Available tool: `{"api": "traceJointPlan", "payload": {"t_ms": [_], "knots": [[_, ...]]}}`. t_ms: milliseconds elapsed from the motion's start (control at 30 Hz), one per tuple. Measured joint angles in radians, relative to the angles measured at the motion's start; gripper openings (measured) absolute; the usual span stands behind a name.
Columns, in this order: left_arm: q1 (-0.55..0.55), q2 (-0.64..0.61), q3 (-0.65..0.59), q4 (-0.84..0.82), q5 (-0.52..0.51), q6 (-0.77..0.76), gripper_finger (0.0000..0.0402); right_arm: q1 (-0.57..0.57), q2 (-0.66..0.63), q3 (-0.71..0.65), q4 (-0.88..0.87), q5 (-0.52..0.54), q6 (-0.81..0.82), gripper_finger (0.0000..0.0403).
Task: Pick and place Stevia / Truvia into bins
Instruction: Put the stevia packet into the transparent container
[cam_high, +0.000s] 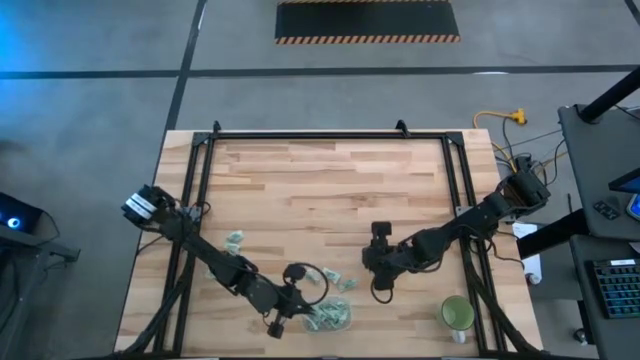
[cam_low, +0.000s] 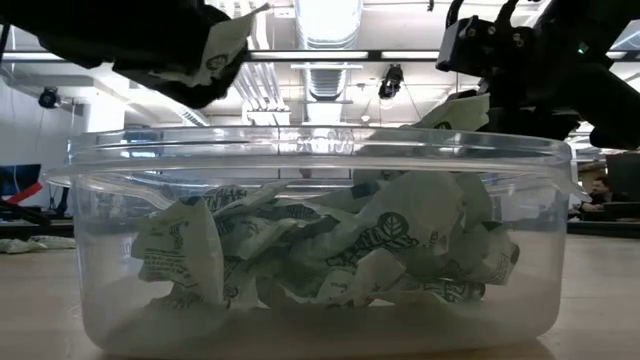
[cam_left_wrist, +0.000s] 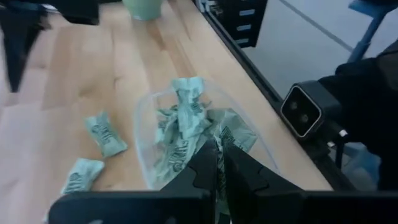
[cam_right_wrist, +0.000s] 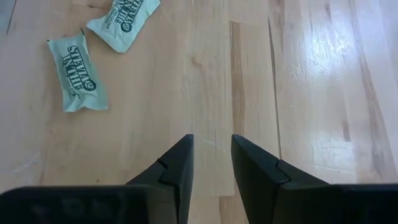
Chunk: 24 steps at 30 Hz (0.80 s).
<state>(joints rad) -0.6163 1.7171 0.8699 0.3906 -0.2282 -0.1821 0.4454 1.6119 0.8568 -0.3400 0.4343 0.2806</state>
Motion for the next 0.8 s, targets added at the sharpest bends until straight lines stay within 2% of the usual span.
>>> {"api": "traceJointPlan", "payload": {"t_ms": [133, 333, 467, 567, 700, 800], "knots": [[0.000, 0.028, 0.024, 0.001, 0.019, -0.020, 0.0014, 0.000, 0.000, -0.001, 0.004, 0.000, 0.000, 0.0093], [0.002, 0.075, 0.048, -0.005, 0.020, -0.021, 0.0092, 0.000, 0.000, -0.003, 0.009, -0.019, 0.000, 0.0088], [0.006, 0.070, 0.052, -0.009, -0.006, -0.021, 0.0144, 0.000, 0.003, -0.007, 0.055, -0.152, -0.010, 0.0092], [0.007, 0.040, 0.052, -0.043, -0.012, -0.021, 0.0169, 0.001, 0.021, -0.016, 0.152, -0.259, -0.066, 0.0097], [0.007, -0.026, 0.052, -0.121, -0.013, -0.036, 0.0177, 0.002, 0.067, -0.023, 0.306, -0.359, -0.153, 0.0103], [0.006, -0.079, 0.051, -0.219, -0.045, -0.127, 0.0177, 0.002, 0.102, -0.023, 0.345, -0.373, -0.184, 0.0107]]}}
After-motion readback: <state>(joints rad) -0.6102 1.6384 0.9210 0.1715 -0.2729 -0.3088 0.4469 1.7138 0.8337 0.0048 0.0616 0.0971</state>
